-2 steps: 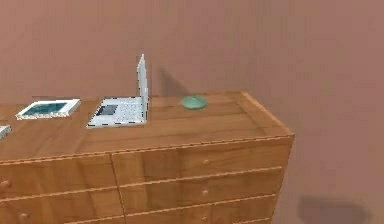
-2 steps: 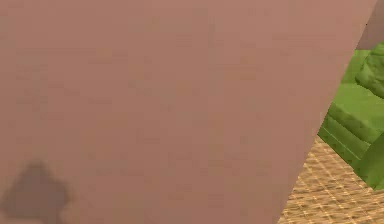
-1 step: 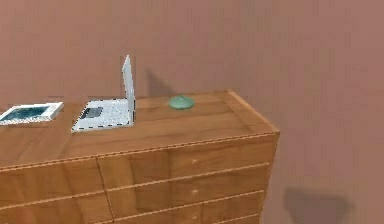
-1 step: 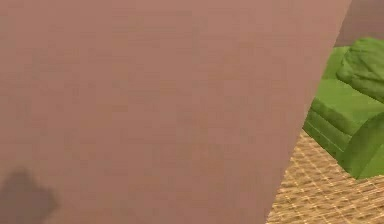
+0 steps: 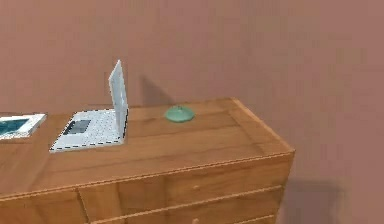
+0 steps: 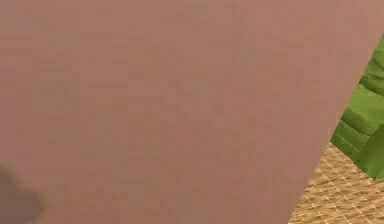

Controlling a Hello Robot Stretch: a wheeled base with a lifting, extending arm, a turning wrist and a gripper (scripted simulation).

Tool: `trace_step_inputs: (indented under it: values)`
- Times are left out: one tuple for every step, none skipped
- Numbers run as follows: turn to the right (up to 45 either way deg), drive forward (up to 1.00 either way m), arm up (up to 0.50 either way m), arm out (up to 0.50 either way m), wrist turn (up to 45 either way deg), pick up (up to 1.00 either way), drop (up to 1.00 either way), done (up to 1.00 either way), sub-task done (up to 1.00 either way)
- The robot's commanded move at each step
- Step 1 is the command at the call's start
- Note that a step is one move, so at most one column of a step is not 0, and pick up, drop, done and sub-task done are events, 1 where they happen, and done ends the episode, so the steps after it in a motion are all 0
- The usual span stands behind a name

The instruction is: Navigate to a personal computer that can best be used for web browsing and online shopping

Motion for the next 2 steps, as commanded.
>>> trace_step_inputs:
  values:
    - [-27.0, 0.00, 0.00, 0.00, 0.0, 0.00, 0.00, 0.00, 0.00]
    - [0.0, 0.00, 0.00, 0.00, 0.0, 0.00, 0.00, 1.00, 0.00]
